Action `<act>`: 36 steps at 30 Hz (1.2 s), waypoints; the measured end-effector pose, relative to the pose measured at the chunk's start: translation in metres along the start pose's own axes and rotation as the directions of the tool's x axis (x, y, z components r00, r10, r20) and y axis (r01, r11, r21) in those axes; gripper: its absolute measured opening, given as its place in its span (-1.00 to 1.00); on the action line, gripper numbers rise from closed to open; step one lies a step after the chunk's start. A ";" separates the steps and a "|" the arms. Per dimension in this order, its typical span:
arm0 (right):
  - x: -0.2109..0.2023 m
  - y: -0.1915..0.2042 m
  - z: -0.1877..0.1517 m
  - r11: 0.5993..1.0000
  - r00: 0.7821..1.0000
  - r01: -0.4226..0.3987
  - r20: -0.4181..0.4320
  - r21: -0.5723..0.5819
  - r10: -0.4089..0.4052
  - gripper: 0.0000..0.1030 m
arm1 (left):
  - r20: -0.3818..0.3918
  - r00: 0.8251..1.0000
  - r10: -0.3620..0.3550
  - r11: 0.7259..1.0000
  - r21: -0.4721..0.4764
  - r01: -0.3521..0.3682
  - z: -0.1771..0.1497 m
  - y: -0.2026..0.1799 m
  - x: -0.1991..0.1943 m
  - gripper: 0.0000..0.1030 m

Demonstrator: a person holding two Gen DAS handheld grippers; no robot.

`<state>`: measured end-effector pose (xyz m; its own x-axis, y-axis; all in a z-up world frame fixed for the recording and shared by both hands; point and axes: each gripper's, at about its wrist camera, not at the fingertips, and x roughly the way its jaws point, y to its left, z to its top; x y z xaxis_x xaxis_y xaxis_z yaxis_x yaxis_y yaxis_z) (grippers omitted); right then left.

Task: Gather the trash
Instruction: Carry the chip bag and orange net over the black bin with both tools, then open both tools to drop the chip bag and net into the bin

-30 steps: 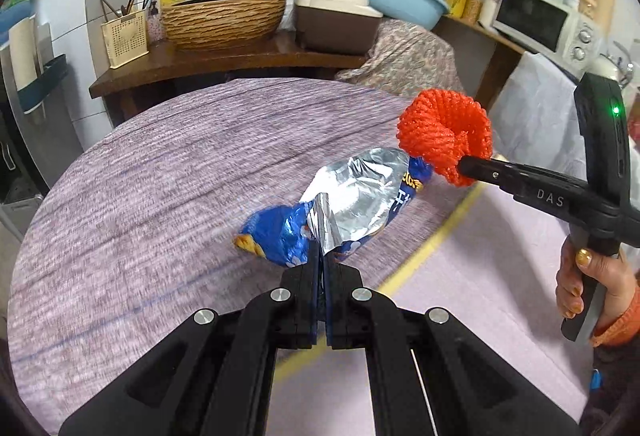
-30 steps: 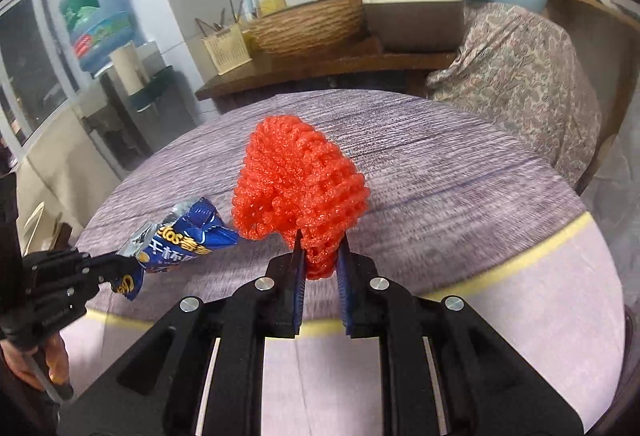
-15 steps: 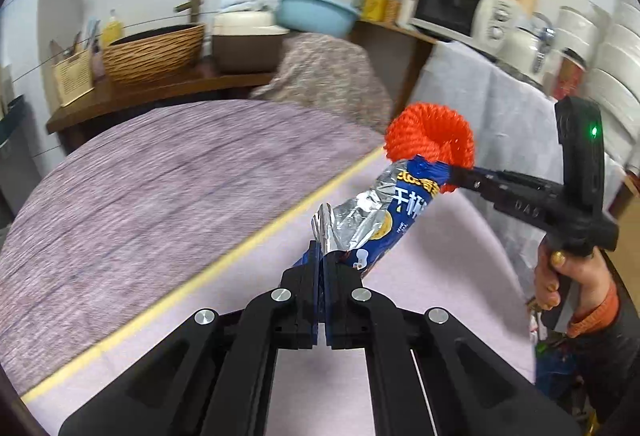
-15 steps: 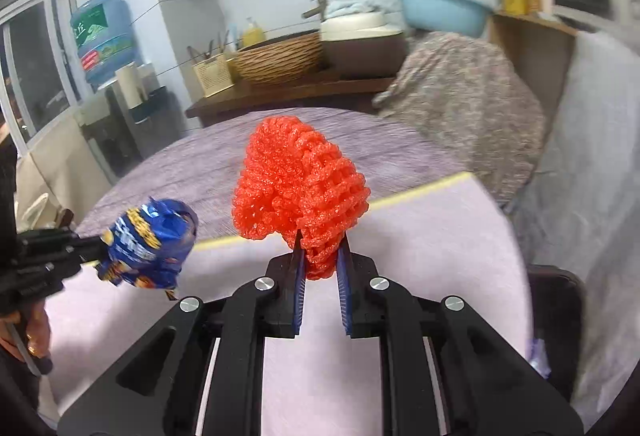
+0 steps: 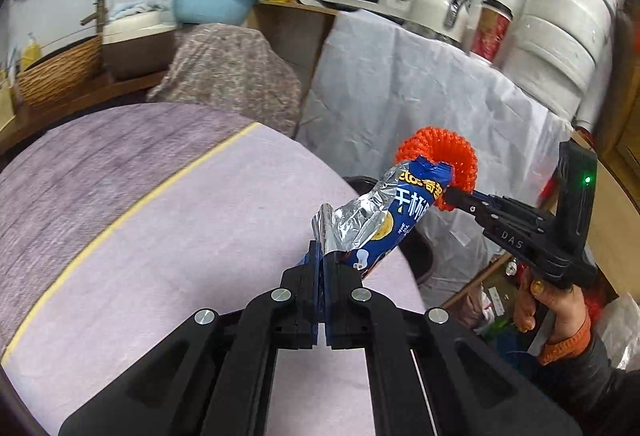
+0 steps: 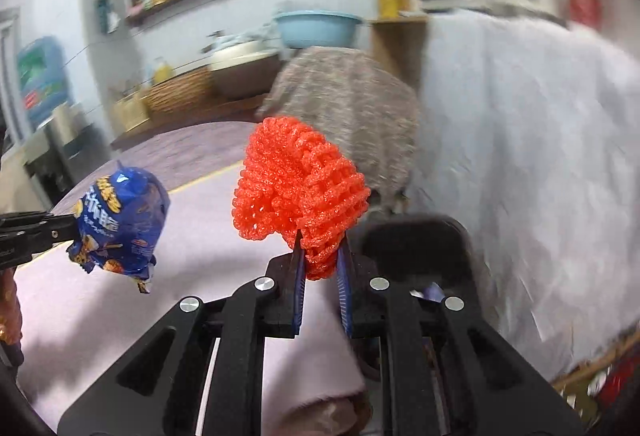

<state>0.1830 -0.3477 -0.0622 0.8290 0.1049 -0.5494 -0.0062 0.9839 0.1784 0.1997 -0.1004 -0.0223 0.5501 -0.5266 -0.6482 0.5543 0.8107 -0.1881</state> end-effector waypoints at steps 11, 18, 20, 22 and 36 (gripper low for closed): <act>0.065 -0.087 -0.037 0.978 0.981 0.137 -0.160 0.157 -0.112 -0.71 | -0.050 0.997 -0.059 0.995 0.072 0.063 0.019 -0.061 0.054 -0.95; 0.136 -0.121 -0.055 0.955 0.962 0.147 -0.263 0.257 -0.077 0.05 | -0.063 0.996 -0.065 0.993 0.091 0.071 0.033 -0.080 0.074 -0.95; 0.144 -0.128 -0.059 0.944 0.957 0.190 -0.265 0.269 -0.117 0.27 | -0.067 0.996 -0.063 0.993 0.094 0.069 0.038 -0.084 0.082 -0.95; 0.144 -0.132 -0.065 0.938 0.958 0.203 -0.253 0.282 -0.131 0.27 | -0.081 0.994 -0.070 0.992 0.098 0.078 0.044 -0.090 0.093 -0.95; 0.066 -0.167 -0.078 0.867 0.946 0.321 -0.162 0.381 -0.280 0.34 | -0.270 0.960 -0.072 0.997 -0.049 0.061 0.059 -0.105 0.202 -0.60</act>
<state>0.1951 -0.4940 -0.1916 0.6957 -0.1526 -0.7019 0.4742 0.8315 0.2893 0.2895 -0.3070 -0.0896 0.3198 -0.4953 -0.8077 0.5555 0.7886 -0.2636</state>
